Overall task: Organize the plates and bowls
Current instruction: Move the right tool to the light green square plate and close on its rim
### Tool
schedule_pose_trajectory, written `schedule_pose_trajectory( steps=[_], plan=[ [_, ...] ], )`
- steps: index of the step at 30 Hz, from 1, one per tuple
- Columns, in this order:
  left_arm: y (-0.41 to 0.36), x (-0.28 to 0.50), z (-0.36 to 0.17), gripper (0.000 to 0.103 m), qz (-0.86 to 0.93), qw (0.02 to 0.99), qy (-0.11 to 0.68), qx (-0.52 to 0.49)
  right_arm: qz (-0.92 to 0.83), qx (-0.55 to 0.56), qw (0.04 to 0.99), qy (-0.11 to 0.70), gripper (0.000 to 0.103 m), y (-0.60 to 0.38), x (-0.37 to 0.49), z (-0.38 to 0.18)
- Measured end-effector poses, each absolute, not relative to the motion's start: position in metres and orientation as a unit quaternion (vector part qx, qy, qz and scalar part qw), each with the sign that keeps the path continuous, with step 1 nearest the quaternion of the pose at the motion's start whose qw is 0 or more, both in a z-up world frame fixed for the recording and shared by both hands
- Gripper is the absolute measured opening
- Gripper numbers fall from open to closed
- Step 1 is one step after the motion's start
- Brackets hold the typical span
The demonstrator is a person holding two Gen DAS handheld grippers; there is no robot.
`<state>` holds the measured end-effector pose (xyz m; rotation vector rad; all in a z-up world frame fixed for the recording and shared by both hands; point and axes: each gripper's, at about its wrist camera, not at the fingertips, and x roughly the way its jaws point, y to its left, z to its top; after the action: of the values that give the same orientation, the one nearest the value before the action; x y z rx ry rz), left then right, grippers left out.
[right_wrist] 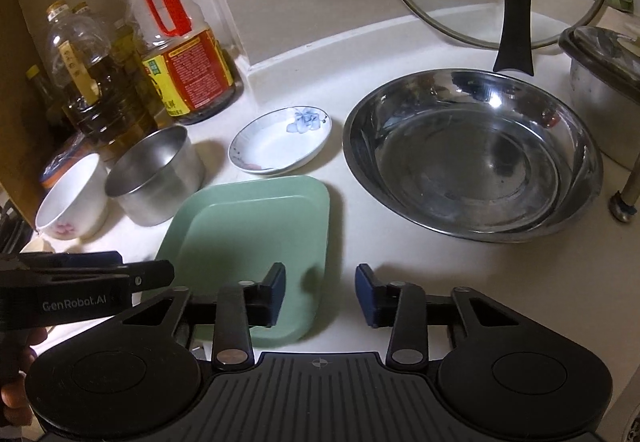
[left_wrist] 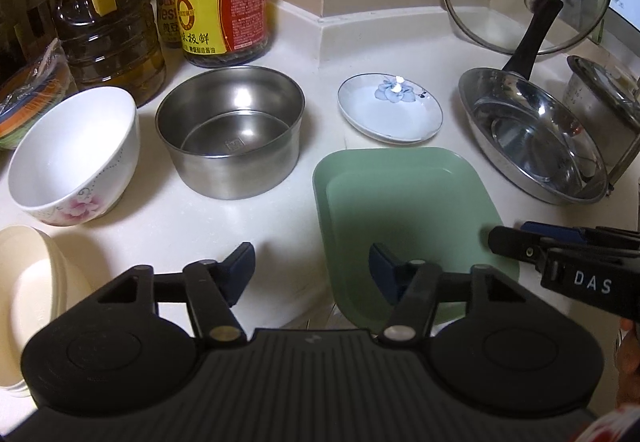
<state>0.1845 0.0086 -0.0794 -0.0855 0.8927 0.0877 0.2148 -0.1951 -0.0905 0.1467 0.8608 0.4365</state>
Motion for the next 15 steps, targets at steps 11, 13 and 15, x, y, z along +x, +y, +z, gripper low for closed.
schedule_pose_trajectory(
  steps=[11, 13, 15],
  plan=[
    [0.005, 0.195, -0.087, 0.034, 0.035, 0.899, 0.435, -0.04, 0.211, 0.065, 0.884, 0.411, 0.023, -0.189, 0.225, -0.096],
    [0.005, 0.197, -0.087, 0.032, 0.034, 0.898, 0.436, -0.039, 0.211, 0.065, 0.884, 0.412, 0.021, -0.188, 0.226, -0.096],
    [0.004, 0.197, -0.088, 0.029, 0.032, 0.899, 0.435, -0.04, 0.211, 0.065, 0.884, 0.413, 0.019, -0.187, 0.226, -0.097]
  ],
)
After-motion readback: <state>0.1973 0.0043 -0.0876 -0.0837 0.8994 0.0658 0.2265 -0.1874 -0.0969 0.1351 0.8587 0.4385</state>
